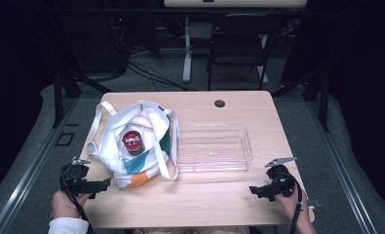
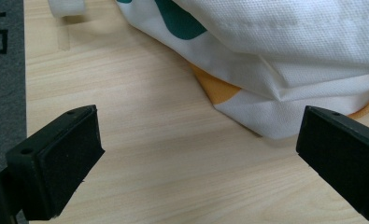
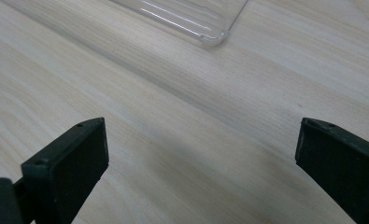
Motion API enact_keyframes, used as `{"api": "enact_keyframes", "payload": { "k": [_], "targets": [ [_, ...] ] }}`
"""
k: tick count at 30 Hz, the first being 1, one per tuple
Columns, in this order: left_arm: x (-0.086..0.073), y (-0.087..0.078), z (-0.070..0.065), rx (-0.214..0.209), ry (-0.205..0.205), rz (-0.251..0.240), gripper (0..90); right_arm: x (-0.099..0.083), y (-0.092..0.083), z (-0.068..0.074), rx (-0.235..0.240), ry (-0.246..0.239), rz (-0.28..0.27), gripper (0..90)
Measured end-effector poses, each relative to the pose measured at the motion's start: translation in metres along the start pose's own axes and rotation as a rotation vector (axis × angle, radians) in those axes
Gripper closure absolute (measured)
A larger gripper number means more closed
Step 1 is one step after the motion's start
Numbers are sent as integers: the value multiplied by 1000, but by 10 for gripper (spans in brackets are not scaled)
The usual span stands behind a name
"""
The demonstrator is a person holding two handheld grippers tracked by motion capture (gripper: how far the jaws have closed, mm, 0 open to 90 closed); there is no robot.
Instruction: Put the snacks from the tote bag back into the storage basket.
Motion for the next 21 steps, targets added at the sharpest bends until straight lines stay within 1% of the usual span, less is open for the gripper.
{"api": "enact_keyframes", "payload": {
  "k": [5, 6, 8, 10, 12, 16, 19, 21],
  "targets": [
    [-1, 0, 1, -6, -5, 1, 3, 0, 0, -1, 0, 6, 4, 27],
    [-1, 0, 1, -8, -5, 0, 3, 0, 1, 0, 5, 15, 0, 29],
    [-1, -1, 1, -5, -1, -1, 3, 1, 1, 0, 1, 3, 7, 31],
    [-2, -1, 1, -4, 2, 1, 3, 1, 2, 0, 3, 4, 16, 33],
    [-3, -2, 1, -7, -3, -4, 3, 2, 2, 1, -1, 7, 10, 34],
    [-4, -3, 2, -3, -2, -3, 3, 3, 3, 2, 4, -1, 17, 35],
    [-2, -2, 1, 0, 1, -4, 3, 2, 3, 1, 5, 2, 24, 36],
    [-2, -2, 1, 0, 3, -1, 3, 2, 4, 1, 2, 7, 16, 37]
  ]
}}
Point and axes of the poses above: each handheld gripper's, and its own axes: y roughly forward along the jaws, x roughly out of its top, z roughly to its left, the point moved 1 cm from there along y, roughly forward along the jaws, and after that the axes turned 8 degrees about y, right-handed, at the moved point
